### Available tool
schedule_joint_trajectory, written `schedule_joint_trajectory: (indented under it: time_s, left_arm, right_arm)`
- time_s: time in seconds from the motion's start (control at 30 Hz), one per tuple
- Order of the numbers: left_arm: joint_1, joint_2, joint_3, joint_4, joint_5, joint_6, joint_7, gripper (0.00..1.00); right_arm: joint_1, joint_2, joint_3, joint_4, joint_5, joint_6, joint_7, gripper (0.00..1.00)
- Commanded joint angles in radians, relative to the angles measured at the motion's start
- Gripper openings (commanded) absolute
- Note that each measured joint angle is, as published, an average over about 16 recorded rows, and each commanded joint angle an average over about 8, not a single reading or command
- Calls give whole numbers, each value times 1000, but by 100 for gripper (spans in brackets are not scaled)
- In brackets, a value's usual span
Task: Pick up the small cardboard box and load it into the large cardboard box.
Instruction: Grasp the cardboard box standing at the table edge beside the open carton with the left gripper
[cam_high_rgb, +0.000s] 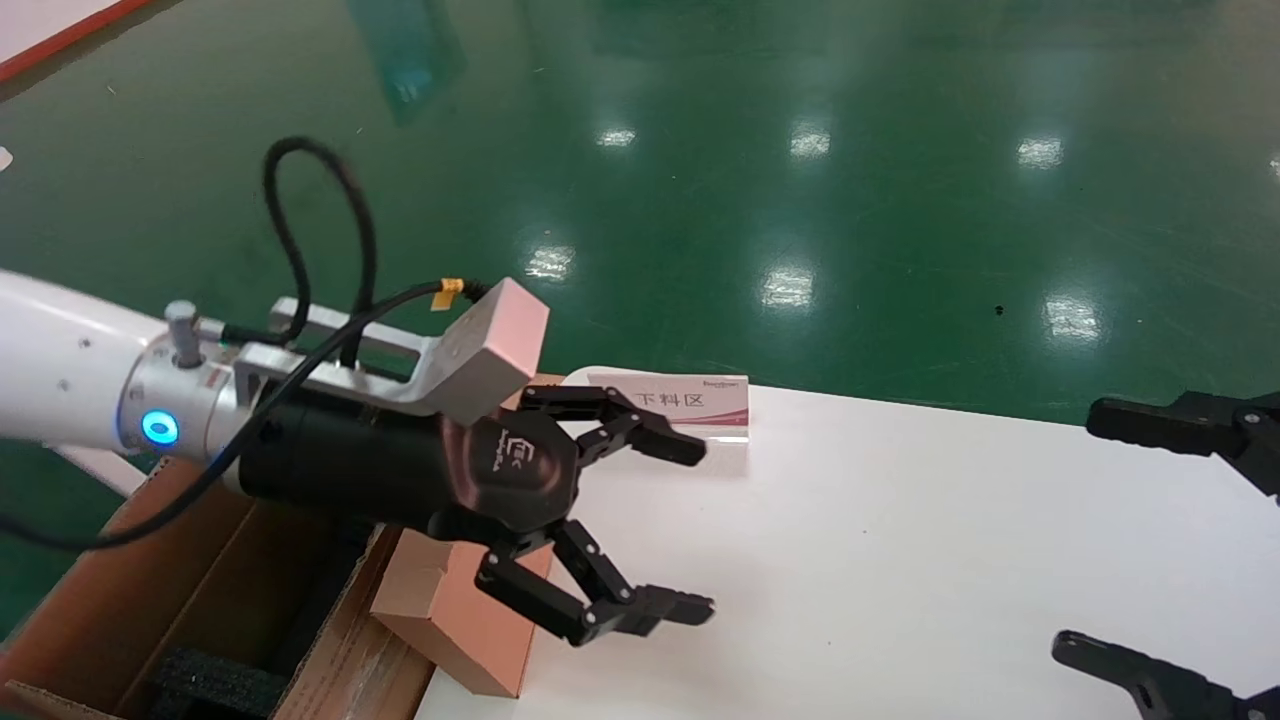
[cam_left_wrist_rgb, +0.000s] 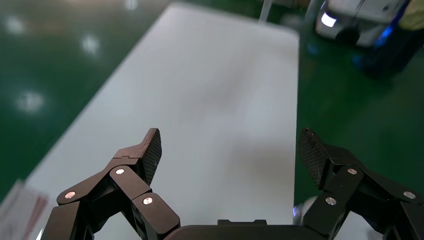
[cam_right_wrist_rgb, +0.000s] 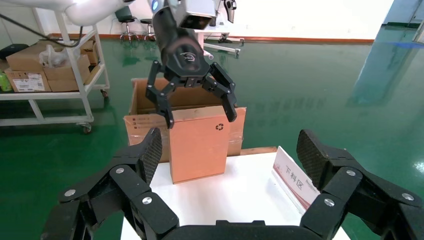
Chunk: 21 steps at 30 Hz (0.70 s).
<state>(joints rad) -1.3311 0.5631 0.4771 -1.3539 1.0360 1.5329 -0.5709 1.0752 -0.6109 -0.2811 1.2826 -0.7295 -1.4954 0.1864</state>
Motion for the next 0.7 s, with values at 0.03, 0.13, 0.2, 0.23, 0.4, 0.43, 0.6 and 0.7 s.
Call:
schedule_joint_trajectory:
  time_s: [0.03,0.13,0.2,0.23,0.4,0.43,0.6,0.7]
  left_arm:
    - [-60,0,30,-2,51,24,-66,100]
    - [-144,2,98,-3,100,39,-154,100]
    - [-195,2,149,-4,123,44,-213,100]
    - [-220,3,177,-4,133,46,-242,100]
    - [-329,4,323,-5,180,51,-362,100]
    - [-349,6,354,-6,188,51,-380,100]
    - [-434,13,488,-6,183,50,-444,100]
    - [-479,18,555,-5,156,49,-472,100]
  right_arm:
    - [0,0,0,0,0,0,0,100]
    - [0,0,0,0,0,0,0,100]
    - [0,0,-1,0,0,0,0,100]
    - [0,0,-1,0,0,0,0,100]
    - [0,0,-1,0,1,0,0,100]
    - [0,0,-1,0,1,0,-1,100]
    - [0,1,-1,0,1,1,-1,100]
    - [0,1,-2,0,1,1,-1,100]
